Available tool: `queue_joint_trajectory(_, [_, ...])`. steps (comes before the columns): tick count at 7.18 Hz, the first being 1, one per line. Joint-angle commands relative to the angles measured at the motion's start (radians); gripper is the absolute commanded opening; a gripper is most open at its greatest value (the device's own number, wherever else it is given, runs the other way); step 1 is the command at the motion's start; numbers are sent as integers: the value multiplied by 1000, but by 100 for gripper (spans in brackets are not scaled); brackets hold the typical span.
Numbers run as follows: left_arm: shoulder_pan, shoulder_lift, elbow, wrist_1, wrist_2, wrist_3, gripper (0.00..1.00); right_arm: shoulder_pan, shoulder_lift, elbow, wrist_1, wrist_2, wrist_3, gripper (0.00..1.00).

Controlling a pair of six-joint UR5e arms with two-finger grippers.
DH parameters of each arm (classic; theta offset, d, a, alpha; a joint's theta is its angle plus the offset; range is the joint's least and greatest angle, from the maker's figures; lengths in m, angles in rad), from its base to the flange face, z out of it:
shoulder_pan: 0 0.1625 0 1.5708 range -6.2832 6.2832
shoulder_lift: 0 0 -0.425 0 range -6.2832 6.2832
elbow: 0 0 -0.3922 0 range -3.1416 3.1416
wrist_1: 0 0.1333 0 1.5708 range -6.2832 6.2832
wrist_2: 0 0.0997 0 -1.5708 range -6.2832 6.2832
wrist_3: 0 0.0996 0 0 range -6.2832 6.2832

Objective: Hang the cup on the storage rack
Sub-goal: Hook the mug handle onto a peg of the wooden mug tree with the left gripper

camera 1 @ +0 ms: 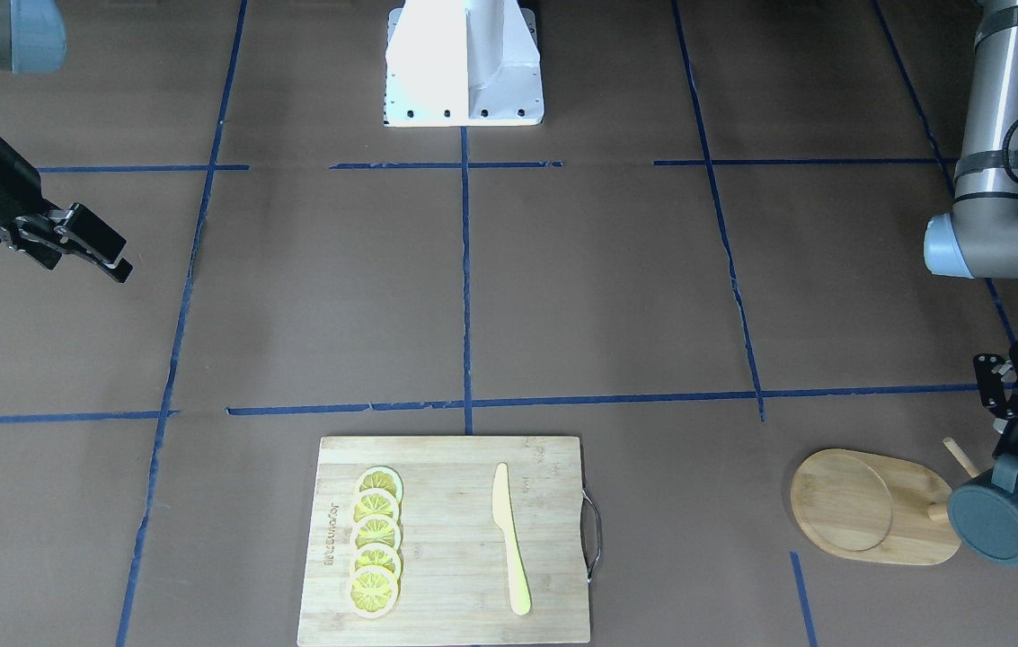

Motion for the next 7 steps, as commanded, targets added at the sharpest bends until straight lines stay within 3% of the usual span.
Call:
queue_joint_trajectory(1, [-2,1,-1,-29,-21,5,100,-6,2,1,0,0,0,100])
queue_joint_trajectory(3, [-65,30,-26,-36,-167,81,100,-6,4,6,0,1,2,100])
queue_joint_trajectory(4, [-99,76,-53,-34,-255,268,100,-6,4,6,0,1,2,100])
queue_joint_trajectory(7, [-119,164,-58,-7,-276,991,100,-6,-1,6,0,1,0,100])
